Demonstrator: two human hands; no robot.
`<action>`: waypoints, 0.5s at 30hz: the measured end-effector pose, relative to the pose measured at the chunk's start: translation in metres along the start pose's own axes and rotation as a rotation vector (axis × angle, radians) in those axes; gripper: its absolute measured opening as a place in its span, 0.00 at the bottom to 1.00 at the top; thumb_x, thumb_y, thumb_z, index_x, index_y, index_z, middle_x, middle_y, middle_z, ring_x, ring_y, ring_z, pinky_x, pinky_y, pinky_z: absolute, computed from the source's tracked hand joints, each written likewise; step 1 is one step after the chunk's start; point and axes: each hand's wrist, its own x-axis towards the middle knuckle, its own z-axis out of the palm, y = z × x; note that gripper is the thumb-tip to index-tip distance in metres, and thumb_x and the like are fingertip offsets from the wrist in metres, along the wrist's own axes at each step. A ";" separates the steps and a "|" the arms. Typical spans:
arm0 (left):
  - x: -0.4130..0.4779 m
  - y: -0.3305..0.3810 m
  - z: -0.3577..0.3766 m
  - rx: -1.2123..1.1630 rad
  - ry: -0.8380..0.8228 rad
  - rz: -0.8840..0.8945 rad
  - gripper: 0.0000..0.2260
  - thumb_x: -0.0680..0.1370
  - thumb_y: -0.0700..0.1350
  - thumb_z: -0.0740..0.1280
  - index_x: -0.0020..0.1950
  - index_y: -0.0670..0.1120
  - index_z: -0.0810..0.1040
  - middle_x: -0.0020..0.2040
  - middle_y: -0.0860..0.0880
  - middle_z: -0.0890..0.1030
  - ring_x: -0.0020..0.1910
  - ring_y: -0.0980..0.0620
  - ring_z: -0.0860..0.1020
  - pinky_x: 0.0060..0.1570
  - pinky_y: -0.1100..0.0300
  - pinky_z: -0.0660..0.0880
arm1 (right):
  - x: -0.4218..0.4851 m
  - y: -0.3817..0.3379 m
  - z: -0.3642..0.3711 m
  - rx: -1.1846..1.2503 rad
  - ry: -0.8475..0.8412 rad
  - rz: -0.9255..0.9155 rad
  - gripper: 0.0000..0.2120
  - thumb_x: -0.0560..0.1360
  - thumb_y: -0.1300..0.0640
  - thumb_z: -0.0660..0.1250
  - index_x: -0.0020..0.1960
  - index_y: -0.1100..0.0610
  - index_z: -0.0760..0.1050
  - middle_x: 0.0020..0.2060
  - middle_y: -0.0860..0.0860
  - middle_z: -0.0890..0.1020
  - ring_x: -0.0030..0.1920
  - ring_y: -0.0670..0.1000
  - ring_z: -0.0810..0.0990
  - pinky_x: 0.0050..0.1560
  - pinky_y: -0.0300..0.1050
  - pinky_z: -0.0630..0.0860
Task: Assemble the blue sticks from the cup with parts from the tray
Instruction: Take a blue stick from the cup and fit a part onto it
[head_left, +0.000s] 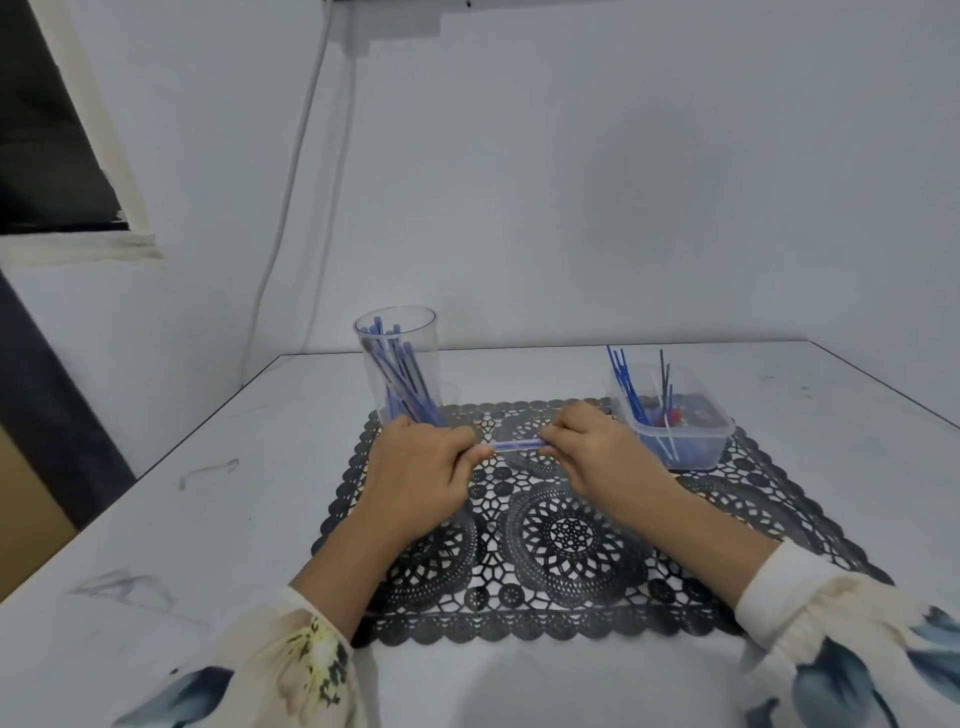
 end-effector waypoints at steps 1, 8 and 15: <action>0.000 0.001 -0.002 0.030 -0.026 -0.003 0.16 0.79 0.56 0.53 0.31 0.53 0.63 0.21 0.55 0.58 0.21 0.60 0.57 0.32 0.61 0.62 | 0.000 0.000 0.000 -0.009 -0.003 -0.014 0.11 0.61 0.66 0.78 0.42 0.63 0.82 0.34 0.54 0.79 0.34 0.52 0.78 0.33 0.41 0.79; 0.000 0.010 -0.007 -0.027 -0.248 -0.163 0.21 0.80 0.57 0.51 0.29 0.51 0.64 0.23 0.53 0.68 0.26 0.57 0.67 0.34 0.61 0.69 | -0.001 0.001 -0.003 0.020 0.026 -0.051 0.09 0.64 0.67 0.76 0.43 0.65 0.81 0.34 0.54 0.81 0.35 0.52 0.79 0.38 0.42 0.79; -0.002 0.009 -0.003 0.043 -0.203 -0.105 0.17 0.80 0.57 0.52 0.35 0.53 0.69 0.24 0.54 0.68 0.28 0.54 0.71 0.28 0.66 0.59 | -0.003 -0.001 0.002 0.119 -0.076 -0.037 0.12 0.71 0.66 0.69 0.54 0.66 0.79 0.41 0.56 0.79 0.39 0.53 0.78 0.42 0.43 0.78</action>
